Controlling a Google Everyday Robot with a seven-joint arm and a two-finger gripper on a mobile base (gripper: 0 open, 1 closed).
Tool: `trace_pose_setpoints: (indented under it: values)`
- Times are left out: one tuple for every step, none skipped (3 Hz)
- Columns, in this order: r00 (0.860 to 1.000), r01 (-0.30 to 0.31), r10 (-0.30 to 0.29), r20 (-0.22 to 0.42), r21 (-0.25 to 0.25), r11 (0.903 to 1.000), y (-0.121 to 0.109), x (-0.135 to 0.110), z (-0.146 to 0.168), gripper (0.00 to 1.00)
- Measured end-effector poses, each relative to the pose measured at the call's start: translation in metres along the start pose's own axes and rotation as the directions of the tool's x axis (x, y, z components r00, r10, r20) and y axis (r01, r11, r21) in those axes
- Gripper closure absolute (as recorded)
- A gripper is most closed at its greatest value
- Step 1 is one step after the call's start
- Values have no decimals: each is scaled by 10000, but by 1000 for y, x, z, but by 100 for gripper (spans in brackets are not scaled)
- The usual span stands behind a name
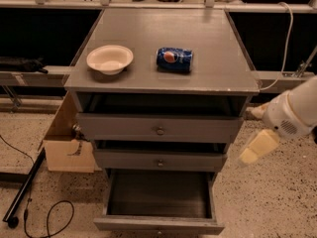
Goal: Close bottom drawer
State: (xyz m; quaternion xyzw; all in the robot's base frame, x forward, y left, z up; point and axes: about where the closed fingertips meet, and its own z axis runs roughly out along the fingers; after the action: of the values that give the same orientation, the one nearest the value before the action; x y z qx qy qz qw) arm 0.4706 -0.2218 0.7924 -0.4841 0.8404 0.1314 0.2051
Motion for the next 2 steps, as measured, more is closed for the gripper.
trace_pose_setpoints:
  values:
    - [9850,-1230,1349,1072,-1113,9862,30,20,64,0]
    - [9669,-1621,2036,1540,-2460,9556,66,39,171,0]
